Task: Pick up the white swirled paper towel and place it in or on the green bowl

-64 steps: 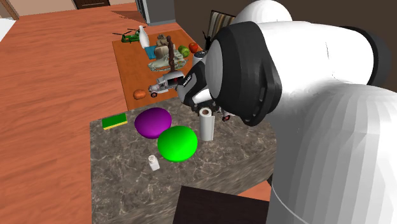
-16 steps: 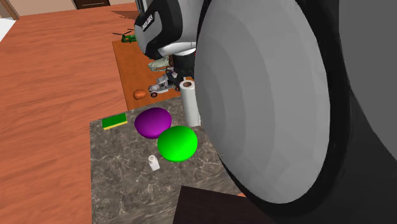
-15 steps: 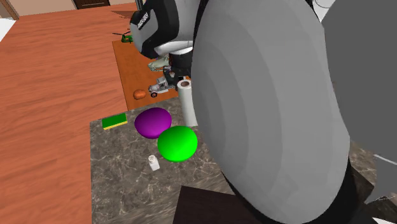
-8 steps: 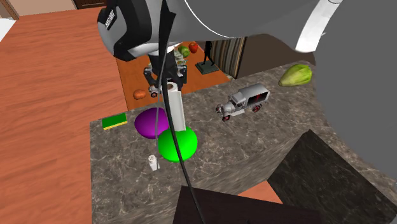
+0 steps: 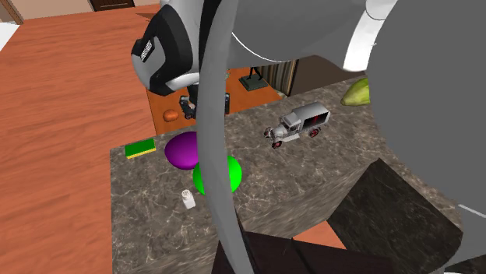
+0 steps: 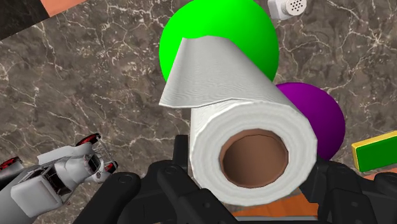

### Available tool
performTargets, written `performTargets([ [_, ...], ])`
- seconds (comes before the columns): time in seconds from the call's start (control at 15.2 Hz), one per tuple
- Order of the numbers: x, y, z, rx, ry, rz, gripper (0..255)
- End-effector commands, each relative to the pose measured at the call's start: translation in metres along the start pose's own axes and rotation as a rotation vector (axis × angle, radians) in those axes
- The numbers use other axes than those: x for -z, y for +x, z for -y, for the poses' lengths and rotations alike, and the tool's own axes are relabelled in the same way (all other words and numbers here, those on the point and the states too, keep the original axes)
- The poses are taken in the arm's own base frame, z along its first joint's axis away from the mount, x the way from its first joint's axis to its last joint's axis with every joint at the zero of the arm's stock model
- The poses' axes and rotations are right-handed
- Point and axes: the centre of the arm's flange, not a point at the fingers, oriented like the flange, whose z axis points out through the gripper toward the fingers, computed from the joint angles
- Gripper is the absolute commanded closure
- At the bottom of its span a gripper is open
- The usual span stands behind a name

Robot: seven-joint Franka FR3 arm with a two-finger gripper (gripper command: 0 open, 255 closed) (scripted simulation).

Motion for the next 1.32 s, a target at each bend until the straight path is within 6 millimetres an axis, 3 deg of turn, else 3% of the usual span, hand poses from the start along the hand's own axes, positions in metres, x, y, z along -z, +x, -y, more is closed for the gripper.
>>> performTargets([
  [0.0, -0.009, -0.001, 0.001, 0.000, 0.000, 0.000, 255],
  [1.06, -0.094, -0.006, 0.006, 0.000, 0.000, 0.000, 255],
  [1.25, -0.096, -0.006, 0.006, 0.000, 0.000, 0.000, 255],
])
